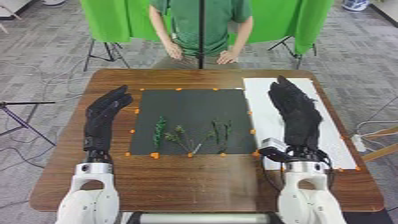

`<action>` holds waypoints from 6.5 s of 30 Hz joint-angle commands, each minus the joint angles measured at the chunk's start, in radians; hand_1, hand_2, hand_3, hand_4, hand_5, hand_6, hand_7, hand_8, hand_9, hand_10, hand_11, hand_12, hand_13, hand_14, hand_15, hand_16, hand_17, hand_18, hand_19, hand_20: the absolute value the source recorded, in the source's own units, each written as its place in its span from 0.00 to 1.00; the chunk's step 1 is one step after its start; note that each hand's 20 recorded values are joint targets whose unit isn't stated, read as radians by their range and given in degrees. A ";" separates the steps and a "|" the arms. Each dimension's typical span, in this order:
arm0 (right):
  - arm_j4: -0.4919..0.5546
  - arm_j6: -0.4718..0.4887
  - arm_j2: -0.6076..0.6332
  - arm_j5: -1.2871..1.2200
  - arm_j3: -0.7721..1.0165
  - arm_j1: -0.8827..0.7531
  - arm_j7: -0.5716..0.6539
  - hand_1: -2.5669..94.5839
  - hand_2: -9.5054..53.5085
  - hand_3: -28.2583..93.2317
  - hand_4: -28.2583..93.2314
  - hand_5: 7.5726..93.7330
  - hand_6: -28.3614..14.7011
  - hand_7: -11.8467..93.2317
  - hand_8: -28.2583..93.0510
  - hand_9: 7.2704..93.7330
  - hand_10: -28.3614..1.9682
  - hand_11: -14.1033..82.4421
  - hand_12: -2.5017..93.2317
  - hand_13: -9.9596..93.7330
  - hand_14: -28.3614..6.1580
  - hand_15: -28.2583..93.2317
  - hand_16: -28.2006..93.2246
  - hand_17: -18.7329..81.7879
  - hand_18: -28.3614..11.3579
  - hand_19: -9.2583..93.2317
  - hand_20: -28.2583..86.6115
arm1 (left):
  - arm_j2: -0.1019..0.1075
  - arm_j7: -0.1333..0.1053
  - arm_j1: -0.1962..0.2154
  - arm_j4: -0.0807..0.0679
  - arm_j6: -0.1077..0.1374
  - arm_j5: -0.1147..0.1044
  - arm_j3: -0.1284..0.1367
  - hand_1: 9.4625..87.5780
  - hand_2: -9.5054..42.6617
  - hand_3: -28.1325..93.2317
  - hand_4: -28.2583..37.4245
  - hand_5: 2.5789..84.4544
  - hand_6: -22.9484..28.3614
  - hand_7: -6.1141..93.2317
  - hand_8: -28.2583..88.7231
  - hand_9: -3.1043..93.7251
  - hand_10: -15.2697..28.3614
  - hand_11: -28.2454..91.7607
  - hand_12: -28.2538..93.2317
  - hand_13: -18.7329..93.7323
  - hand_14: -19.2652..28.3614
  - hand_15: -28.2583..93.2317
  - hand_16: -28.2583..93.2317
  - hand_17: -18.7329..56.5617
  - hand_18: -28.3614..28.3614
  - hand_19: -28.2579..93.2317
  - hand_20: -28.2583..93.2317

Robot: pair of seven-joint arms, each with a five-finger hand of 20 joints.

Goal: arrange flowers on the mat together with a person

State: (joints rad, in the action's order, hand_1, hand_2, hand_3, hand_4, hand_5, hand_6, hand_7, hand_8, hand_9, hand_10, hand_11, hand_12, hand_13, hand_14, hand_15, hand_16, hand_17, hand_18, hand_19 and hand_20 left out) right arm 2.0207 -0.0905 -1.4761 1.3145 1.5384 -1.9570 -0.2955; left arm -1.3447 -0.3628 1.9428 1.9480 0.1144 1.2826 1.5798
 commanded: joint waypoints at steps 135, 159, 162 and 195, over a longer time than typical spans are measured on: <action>-0.553 0.361 0.088 1.232 -1.052 1.011 0.521 0.59 0.00 0.71 0.09 0.77 0.78 0.27 0.26 0.99 0.69 0.21 0.39 1.00 0.82 0.58 0.49 0.77 0.41 0.83 0.54 | 0.031 0.049 0.085 -0.019 0.120 -0.105 0.084 0.21 0.52 0.82 0.07 0.57 0.53 0.19 0.19 0.52 0.66 0.41 0.36 0.51 0.77 0.43 0.25 0.37 0.72 0.36 0.41; -0.401 0.374 0.178 1.119 -0.977 1.036 0.549 0.43 0.00 0.81 0.04 0.65 0.77 0.26 0.15 0.94 0.63 0.35 0.24 1.00 0.81 0.57 0.51 0.76 0.40 0.83 0.53 | 0.028 0.048 0.097 -0.004 0.117 -0.095 0.089 0.22 0.43 0.81 0.12 0.57 0.52 0.19 0.19 0.52 0.66 0.40 0.36 0.51 0.77 0.43 0.25 0.36 0.72 0.34 0.41; -0.304 0.343 0.227 1.035 -0.878 0.985 0.562 0.42 0.00 0.81 0.04 0.65 0.76 0.25 0.15 0.94 0.63 0.35 0.24 1.00 0.80 0.57 0.51 0.76 0.40 0.83 0.53 | 0.028 0.049 0.105 0.002 0.113 -0.094 0.092 0.23 0.43 0.82 0.12 0.57 0.52 0.19 0.19 0.52 0.66 0.40 0.36 0.51 0.76 0.43 0.25 0.36 0.72 0.34 0.41; 0.008 0.068 0.031 -0.179 0.003 -0.012 -0.021 0.10 0.22 0.86 0.10 0.49 0.66 0.20 0.18 0.49 0.45 0.21 0.18 0.46 0.46 0.33 0.38 0.42 0.34 0.11 0.52 | -0.017 0.060 -0.019 -0.006 -0.020 0.043 -0.032 0.23 0.31 0.81 0.14 0.57 0.52 0.19 0.19 0.52 0.66 0.40 0.36 0.51 0.77 0.43 0.25 0.36 0.72 0.34 0.41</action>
State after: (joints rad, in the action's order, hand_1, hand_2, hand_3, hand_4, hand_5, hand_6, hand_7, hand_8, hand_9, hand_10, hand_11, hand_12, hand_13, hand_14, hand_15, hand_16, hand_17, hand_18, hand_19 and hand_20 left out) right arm 2.0178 -0.0578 -1.4185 1.0655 1.5613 -1.9671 -0.3024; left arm -1.3555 -0.3142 1.9111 1.9374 0.0998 1.3138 1.5385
